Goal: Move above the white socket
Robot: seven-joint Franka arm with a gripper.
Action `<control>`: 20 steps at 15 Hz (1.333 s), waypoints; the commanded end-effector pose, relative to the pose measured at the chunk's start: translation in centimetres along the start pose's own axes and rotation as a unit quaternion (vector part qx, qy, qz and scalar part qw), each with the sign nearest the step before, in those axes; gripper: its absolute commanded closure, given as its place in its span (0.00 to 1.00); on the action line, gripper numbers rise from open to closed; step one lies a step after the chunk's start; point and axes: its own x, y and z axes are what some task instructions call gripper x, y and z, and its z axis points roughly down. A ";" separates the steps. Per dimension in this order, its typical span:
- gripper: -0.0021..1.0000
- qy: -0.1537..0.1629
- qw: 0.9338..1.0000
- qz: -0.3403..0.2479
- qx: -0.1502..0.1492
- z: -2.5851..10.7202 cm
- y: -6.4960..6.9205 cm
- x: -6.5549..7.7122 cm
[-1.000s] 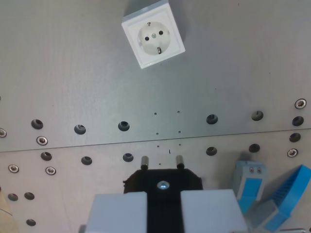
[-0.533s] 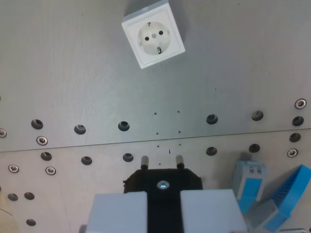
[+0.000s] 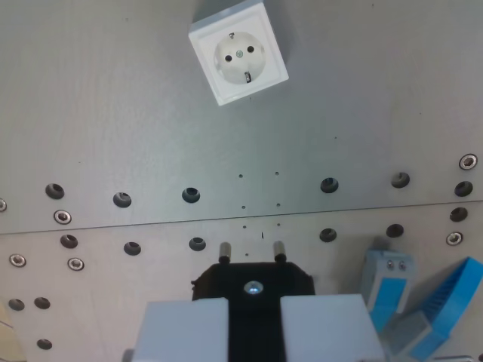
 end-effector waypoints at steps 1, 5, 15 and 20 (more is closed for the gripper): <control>1.00 0.019 1.000 -0.025 0.001 0.9 0.1 0.1; 1.00 0.029 0.999 -0.040 0.001 2.1 0.1 0.2; 1.00 0.039 0.996 -0.084 -0.002 6.5 0.1 0.4; 1.00 0.036 0.994 -0.106 -0.005 8.9 0.0 0.6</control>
